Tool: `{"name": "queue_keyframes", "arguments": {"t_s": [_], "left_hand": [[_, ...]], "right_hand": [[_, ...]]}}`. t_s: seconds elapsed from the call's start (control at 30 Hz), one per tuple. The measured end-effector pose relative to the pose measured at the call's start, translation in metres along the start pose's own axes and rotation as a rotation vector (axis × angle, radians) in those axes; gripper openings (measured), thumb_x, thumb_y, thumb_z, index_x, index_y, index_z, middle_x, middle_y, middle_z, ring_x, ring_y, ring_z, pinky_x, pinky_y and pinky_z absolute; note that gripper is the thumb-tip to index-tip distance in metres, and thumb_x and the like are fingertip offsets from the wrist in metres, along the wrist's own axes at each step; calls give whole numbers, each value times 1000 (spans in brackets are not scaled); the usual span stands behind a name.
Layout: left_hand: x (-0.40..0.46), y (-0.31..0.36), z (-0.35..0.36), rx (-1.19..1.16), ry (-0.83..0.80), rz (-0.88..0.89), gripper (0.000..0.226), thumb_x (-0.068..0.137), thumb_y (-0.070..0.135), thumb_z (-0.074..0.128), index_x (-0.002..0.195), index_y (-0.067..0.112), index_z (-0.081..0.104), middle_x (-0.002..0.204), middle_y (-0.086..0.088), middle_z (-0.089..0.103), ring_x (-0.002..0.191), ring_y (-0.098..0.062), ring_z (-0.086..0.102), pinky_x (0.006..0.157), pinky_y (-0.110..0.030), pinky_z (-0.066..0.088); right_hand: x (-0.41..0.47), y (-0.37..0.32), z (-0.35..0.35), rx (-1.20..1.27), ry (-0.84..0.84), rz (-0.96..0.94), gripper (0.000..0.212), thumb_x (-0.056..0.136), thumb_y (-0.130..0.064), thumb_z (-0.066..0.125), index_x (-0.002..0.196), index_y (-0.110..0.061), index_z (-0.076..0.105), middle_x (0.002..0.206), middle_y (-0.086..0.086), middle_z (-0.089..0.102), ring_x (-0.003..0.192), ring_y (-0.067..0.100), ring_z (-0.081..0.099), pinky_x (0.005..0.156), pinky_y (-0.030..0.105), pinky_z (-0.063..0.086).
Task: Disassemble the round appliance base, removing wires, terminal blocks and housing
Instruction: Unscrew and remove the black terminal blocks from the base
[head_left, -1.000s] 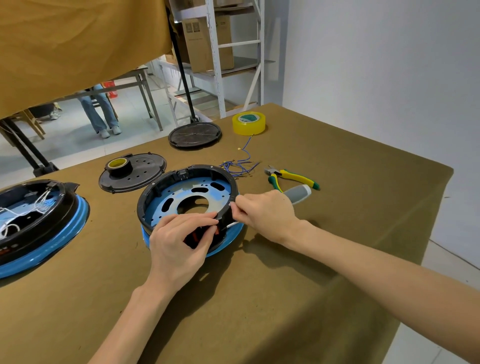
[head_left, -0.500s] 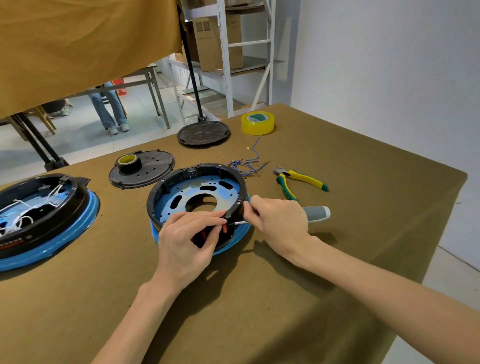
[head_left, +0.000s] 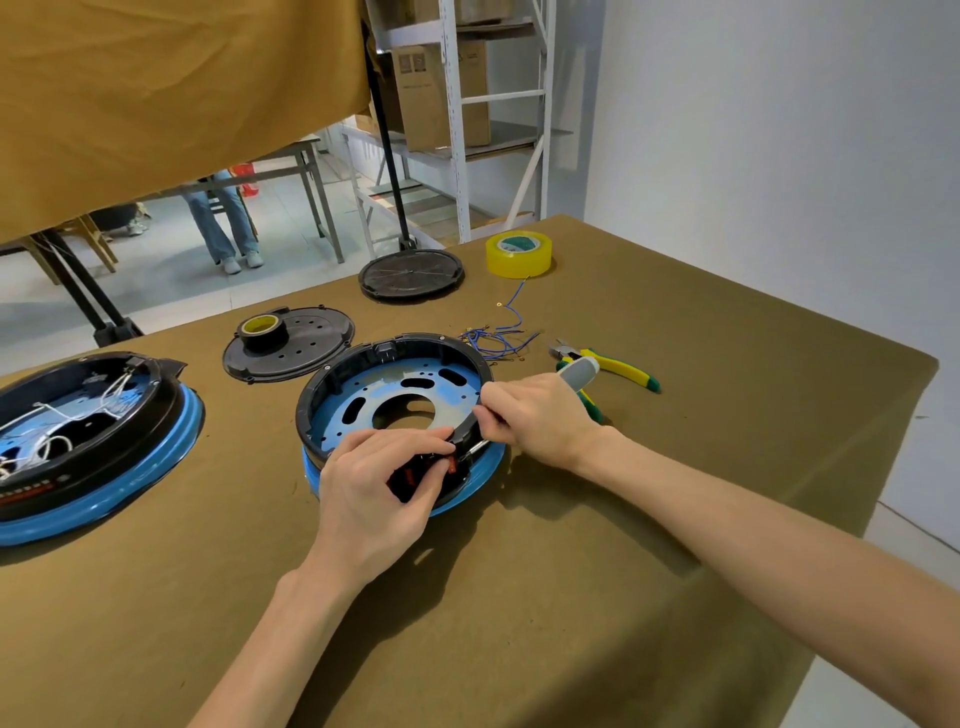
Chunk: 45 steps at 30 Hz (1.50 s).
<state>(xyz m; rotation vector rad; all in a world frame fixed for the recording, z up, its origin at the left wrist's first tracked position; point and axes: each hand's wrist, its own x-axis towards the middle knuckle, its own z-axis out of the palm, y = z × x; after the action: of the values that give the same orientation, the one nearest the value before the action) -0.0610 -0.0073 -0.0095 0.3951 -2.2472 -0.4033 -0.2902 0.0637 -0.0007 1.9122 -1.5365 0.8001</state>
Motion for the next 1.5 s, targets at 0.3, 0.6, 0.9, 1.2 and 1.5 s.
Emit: {"name": "queue_keyframes", "arguments": {"t_s": [0.3,0.6,0.9,1.2,1.5], "left_hand": [[-3,1,1,114,-52,47,27,90,34,73,116,27,73,125,14,71,117,-3,62,106,-33,43],[-3,12,9,191,-43,-3,31,83,31,79,113,25,70,122,9,71,117,-12,62,105,-28,37],[-1,12,12,205,-22,-9,30,82,31,80,108,26,67,118,9,68,112,-11,58,99,-30,36],[-2,11,14,186,45,-29,27,77,25,83,100,24,69,109,9,70,105,-10,61,94,-29,41],[-5,6,5,98,16,4,35,85,30,77,119,23,68,113,10,72,106,-4,62,101,-26,44]], "right_hand": [[-22,-32,-20,-43,-219,330,47,106,-47,28,72,-21,47,56,-8,48,47,15,46,46,28,35],[-19,-50,-34,-222,-369,392,54,105,-51,13,74,-24,49,57,-8,48,48,12,52,50,31,50],[3,-7,-17,-142,-197,15,46,105,-29,43,61,-17,48,49,-4,48,40,17,43,40,30,40],[7,-4,-9,11,-140,-3,42,103,-24,46,63,-13,52,53,-2,49,43,16,41,41,32,40],[-32,-25,-19,84,-241,308,39,106,-39,35,72,-24,47,59,-13,43,50,8,41,50,26,35]]}}
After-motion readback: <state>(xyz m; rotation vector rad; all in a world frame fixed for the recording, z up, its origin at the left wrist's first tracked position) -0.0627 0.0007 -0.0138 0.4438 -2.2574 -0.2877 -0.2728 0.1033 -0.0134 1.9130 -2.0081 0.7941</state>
